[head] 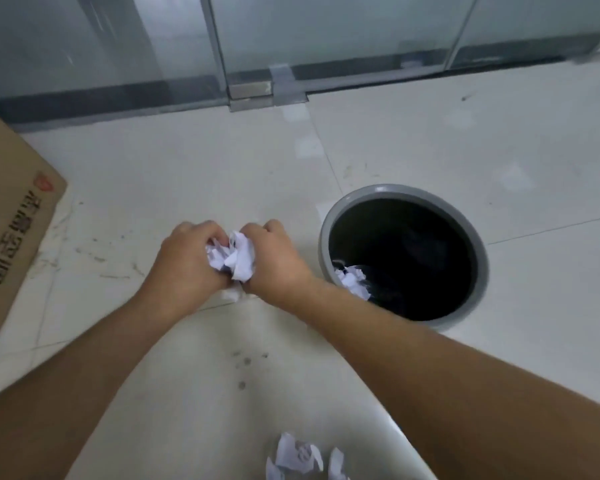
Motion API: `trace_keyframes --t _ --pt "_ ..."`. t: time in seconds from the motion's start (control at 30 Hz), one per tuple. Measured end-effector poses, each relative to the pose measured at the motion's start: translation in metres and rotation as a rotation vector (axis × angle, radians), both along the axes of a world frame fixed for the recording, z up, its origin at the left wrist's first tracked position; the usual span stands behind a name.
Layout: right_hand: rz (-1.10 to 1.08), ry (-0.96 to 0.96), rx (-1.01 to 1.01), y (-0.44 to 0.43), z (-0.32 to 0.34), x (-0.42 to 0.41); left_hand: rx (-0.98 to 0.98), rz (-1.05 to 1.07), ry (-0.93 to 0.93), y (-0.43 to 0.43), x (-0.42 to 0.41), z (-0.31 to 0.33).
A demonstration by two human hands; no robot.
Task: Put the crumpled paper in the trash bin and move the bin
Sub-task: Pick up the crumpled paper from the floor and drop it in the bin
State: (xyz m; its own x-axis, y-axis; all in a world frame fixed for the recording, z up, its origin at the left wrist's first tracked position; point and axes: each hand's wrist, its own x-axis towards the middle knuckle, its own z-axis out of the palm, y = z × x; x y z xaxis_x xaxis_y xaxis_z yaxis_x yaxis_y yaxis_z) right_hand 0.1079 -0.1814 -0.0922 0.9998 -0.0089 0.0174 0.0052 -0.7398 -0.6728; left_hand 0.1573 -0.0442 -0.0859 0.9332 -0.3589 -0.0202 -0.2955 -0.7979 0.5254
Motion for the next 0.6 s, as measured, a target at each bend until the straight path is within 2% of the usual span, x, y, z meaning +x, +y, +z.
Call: trace_keyframes --t 0.13,0.23,0.4,0.6 --pt "-0.002 -0.028 -0.183 -0.074 0.071 0.004 -0.119 -0.138 -0.076 -0.071 0.008 0.061" --pt "-0.112 -0.079 -0.174 -0.132 0.094 -0.019 -0.171 -0.254 -0.097 -0.128 -0.006 0.084" --pt "-0.29 -0.111 -0.175 -0.192 0.086 -0.058 -0.237 -0.364 -0.047 -0.195 -0.034 0.084" --pt "-0.331 -0.058 -0.202 -0.213 0.056 -0.079 -0.217 -0.398 0.0 -0.216 -0.054 0.061"
